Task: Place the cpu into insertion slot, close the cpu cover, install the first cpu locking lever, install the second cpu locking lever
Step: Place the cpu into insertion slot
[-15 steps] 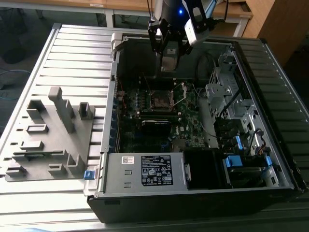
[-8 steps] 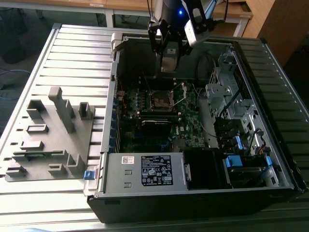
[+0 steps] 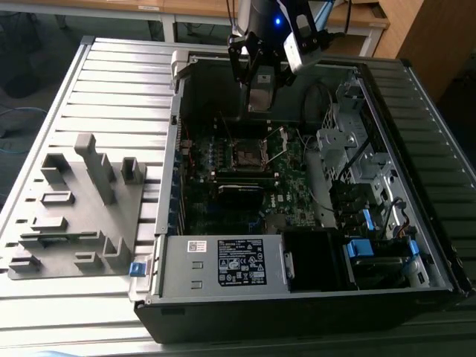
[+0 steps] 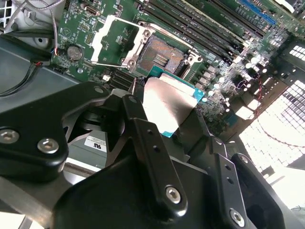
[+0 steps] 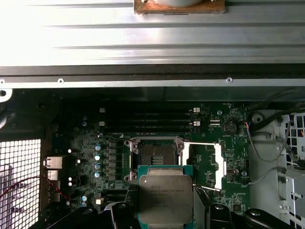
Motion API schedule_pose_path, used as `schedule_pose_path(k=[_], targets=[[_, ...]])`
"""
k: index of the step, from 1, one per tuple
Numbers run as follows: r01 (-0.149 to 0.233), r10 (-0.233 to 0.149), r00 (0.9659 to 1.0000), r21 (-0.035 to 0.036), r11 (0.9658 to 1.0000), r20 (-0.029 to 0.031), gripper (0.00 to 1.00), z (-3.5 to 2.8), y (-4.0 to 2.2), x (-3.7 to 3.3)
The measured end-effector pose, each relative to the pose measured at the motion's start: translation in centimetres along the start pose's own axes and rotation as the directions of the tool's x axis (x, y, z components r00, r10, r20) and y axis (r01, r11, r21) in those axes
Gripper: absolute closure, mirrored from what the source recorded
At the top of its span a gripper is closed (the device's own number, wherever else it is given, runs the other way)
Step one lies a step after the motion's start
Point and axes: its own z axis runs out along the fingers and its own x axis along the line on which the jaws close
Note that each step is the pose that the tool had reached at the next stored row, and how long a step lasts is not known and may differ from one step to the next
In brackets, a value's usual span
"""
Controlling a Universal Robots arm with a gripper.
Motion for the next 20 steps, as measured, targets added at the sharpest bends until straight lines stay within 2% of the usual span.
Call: schedule_pose_path(k=[9,20], targets=[[0.000,0.000,1.0000,0.0001,1.0000,0.0037,0.46,0.32,-0.03,0.00],[0.000,0.000,1.0000,-0.0002,1.0000,0.0042,0.46,0.65,-0.06,0.00]])
